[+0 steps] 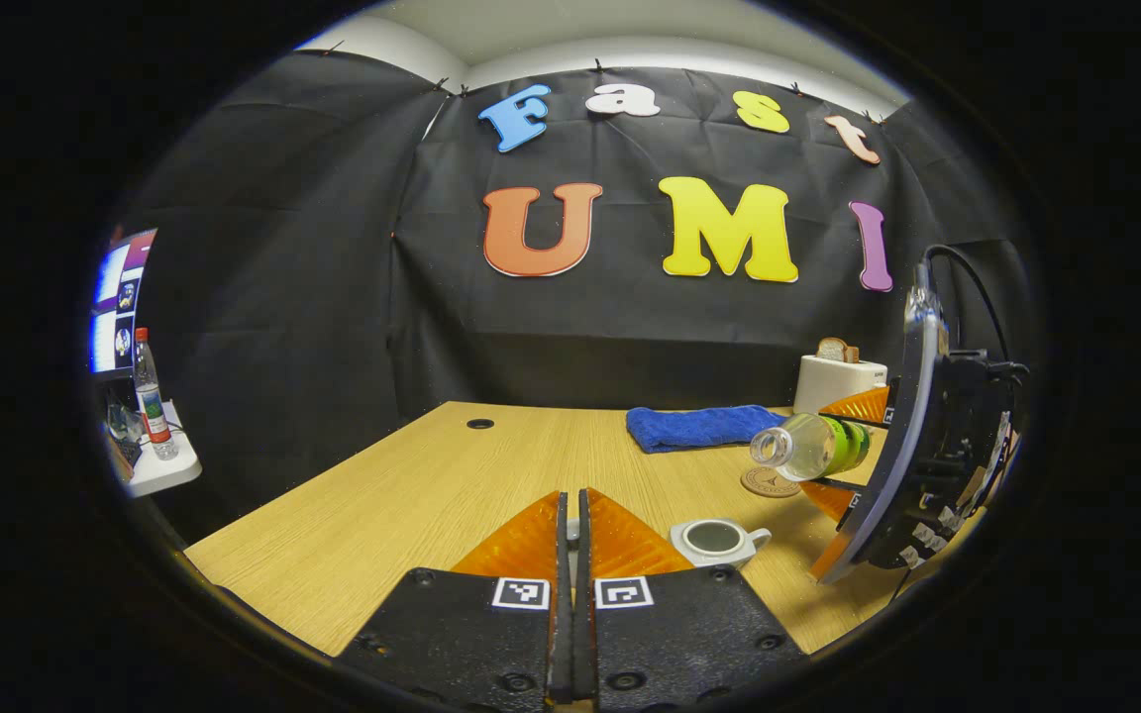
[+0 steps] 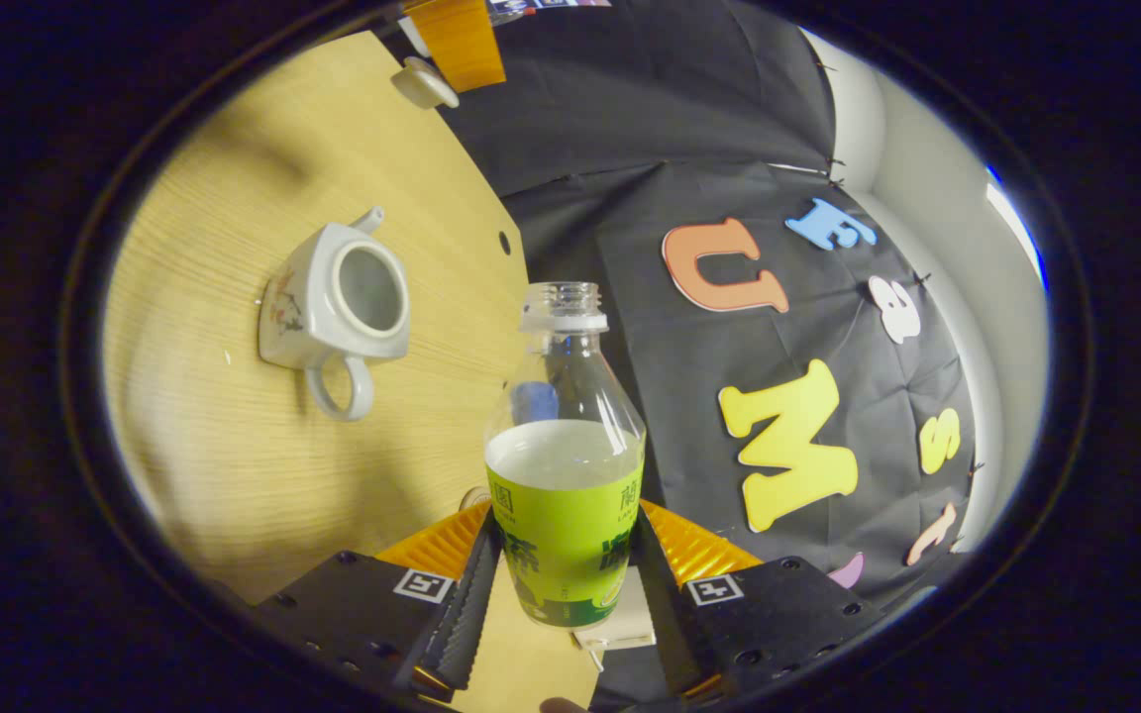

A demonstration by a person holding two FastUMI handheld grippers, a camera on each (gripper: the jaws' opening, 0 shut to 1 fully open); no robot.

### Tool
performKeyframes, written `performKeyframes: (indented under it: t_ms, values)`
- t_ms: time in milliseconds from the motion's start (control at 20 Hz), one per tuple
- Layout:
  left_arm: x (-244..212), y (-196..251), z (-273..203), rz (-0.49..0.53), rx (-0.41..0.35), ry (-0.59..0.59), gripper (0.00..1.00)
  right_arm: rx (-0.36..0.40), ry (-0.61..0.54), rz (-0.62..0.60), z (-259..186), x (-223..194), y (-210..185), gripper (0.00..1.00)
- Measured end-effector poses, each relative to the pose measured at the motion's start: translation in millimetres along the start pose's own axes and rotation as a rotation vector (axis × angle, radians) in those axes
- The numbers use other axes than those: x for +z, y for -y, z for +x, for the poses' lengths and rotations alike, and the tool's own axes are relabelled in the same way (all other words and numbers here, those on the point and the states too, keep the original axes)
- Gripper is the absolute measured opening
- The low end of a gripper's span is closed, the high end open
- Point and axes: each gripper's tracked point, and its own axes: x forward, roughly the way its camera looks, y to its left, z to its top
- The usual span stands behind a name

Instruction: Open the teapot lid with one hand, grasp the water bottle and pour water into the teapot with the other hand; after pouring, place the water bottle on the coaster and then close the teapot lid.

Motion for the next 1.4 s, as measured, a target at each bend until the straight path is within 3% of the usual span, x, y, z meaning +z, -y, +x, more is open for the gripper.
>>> performKeyframes:
  t_ms: [650,1400]
  values:
    - [0,-26,-7,0.003,0.019,-0.001,0.02,-0.065,0.064,-0.359,2,21,7,0.72]
    - [3,-33,-9,-0.005,0.022,0.006,0.02,-0.151,0.111,-0.591,5,39,35,0.72]
